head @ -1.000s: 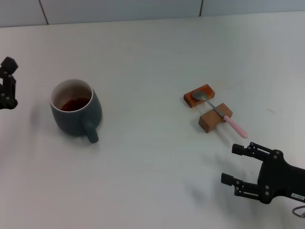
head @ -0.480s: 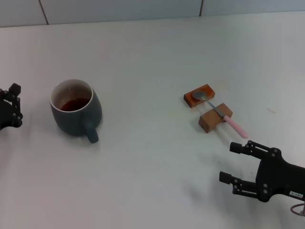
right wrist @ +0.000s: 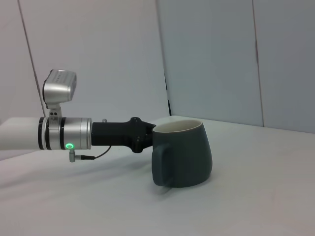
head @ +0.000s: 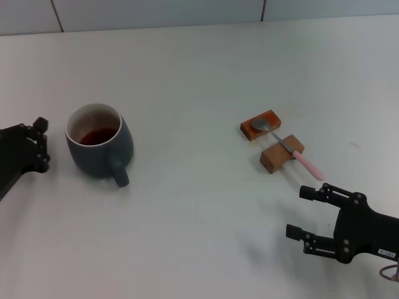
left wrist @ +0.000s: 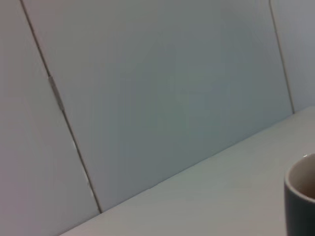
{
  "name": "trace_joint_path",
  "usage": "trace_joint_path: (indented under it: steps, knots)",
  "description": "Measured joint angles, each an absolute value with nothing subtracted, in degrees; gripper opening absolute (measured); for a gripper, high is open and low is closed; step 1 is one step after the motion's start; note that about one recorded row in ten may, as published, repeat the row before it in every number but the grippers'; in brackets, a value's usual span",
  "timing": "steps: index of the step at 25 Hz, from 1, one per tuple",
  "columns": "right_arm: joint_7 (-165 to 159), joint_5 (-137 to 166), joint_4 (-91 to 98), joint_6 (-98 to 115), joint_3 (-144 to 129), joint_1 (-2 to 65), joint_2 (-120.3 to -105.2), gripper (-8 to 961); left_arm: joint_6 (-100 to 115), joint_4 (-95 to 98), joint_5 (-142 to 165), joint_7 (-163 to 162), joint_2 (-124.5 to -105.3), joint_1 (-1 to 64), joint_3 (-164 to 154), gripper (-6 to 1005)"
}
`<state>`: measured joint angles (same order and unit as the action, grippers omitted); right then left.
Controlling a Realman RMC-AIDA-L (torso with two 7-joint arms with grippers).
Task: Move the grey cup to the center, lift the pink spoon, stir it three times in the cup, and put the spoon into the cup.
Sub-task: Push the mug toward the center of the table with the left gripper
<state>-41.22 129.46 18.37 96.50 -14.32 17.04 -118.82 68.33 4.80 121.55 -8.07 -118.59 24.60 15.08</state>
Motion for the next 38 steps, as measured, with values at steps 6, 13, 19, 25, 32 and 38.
trace_joint_path:
  steps: [6, 13, 19, 25, 32, 38]
  knots:
    - [-41.22, 129.46, 18.37, 96.5, -14.32, 17.05, -118.86, 792, 66.98, 2.81, 121.57, -7.95, -118.58, 25.07, 14.11, -1]
    - [-41.22, 129.46, 18.37, 96.51, -14.32, 17.1, -118.9, 792, 66.34, 0.58, 121.54, -6.37, -118.61, 26.39, 10.72, -1]
    - [-41.22, 129.47, 18.37, 96.62, -14.33, 17.15, -118.91, 791, 65.62, -1.93, 121.55, -6.3, -118.65, 27.46, 9.49, -1]
    - [-41.23, 129.47, 18.37, 96.6, -14.32, 17.14, -118.92, 791, 65.18, -5.48, 123.09, -6.03, -118.69, 28.68, 9.41, -1]
    - [-41.3, 129.46, 18.37, 96.55, -14.32, 17.13, -118.92, 791, 63.99, -8.73, 126.46, -6.1, -118.84, 29.84, 9.4, -1]
    - [-41.3, 129.46, 18.37, 96.51, -14.32, 17.05, -118.91, 792, 63.52, -11.53, 128.23, -6.09, -118.82, 30.12, 9.4, -1]
